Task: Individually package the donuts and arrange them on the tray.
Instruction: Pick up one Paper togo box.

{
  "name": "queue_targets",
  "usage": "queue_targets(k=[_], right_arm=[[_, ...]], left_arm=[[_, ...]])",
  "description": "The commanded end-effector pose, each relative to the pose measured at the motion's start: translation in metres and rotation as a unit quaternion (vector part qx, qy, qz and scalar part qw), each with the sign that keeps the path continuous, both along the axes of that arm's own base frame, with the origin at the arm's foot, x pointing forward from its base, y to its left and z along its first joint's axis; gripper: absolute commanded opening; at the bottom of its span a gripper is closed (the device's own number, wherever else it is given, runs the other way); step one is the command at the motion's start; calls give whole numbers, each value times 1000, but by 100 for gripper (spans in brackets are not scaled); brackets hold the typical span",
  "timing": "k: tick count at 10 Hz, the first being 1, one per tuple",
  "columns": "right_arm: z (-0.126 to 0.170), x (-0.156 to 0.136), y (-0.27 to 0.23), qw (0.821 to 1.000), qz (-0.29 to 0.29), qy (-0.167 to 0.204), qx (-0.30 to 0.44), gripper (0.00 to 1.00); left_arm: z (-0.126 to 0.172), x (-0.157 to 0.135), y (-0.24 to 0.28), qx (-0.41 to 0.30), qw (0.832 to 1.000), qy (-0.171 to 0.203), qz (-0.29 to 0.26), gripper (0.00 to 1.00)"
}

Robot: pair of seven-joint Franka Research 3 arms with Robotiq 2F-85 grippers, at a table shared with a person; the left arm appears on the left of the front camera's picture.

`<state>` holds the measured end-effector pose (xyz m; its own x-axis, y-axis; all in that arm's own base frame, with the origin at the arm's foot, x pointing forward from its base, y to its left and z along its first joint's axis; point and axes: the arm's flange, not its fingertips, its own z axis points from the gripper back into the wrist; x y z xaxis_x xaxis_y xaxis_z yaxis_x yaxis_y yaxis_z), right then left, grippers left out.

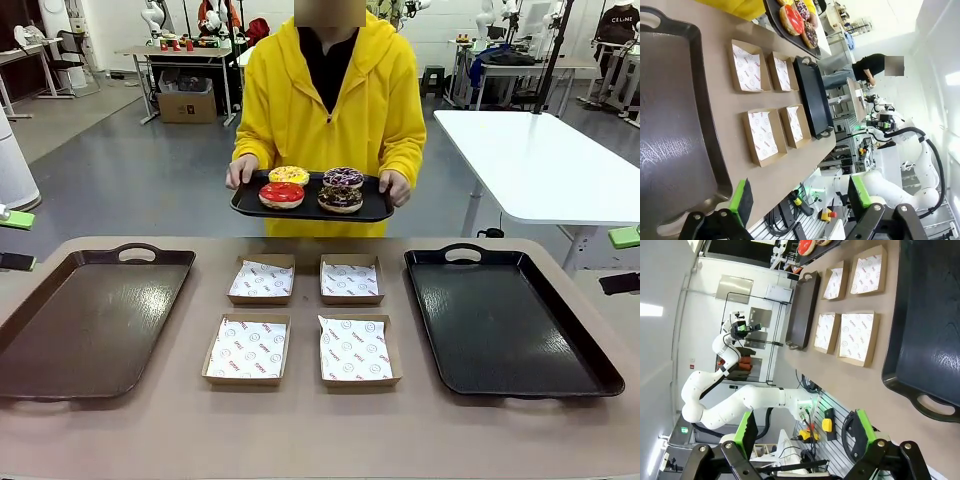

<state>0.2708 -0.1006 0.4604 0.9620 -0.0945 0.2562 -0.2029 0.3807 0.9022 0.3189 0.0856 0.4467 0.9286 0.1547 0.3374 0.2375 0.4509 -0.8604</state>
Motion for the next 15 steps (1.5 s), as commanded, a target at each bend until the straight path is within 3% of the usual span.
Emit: queue_targets(k=[1,15], right_arm=[[0,2,0,1000,-1,-4,2,100],[0,2,0,1000,-1,-4,2,100]], left_arm=[[0,0,1,-3,1000,-1,1,100],[0,0,1,-3,1000,-1,1,100]])
